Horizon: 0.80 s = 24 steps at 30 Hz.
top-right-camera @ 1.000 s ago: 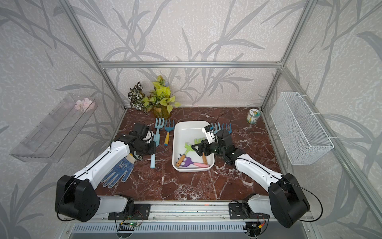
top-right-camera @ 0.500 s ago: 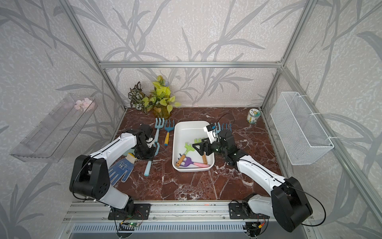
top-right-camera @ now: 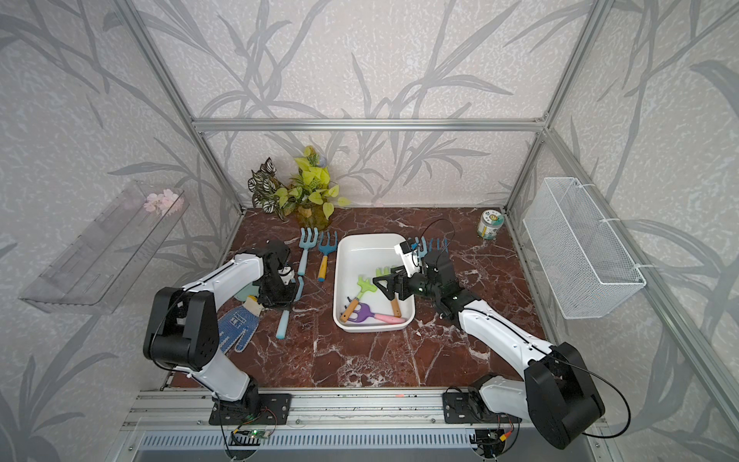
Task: Take the hand rake out of the storage box
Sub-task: Place the rake at the center of the board.
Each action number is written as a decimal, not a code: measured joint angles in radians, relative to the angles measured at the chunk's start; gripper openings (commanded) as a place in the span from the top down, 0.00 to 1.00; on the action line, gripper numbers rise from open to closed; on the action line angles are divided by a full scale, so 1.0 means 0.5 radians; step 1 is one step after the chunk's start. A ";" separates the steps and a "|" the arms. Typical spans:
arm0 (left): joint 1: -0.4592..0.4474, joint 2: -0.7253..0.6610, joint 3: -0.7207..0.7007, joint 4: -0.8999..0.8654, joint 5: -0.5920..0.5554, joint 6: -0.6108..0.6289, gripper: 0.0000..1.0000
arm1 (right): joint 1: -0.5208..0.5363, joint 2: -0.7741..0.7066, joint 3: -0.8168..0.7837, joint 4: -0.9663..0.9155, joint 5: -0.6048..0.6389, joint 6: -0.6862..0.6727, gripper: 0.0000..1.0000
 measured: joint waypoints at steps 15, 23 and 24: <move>0.015 0.177 0.058 0.070 -0.078 0.012 0.86 | -0.007 0.002 0.000 -0.002 0.004 -0.002 0.15; 0.015 0.180 0.058 0.074 -0.150 0.042 0.65 | -0.021 0.002 0.000 -0.005 0.028 -0.002 0.10; 0.015 0.180 0.059 0.075 -0.158 0.044 0.62 | -0.024 0.002 0.000 -0.005 0.033 -0.003 0.10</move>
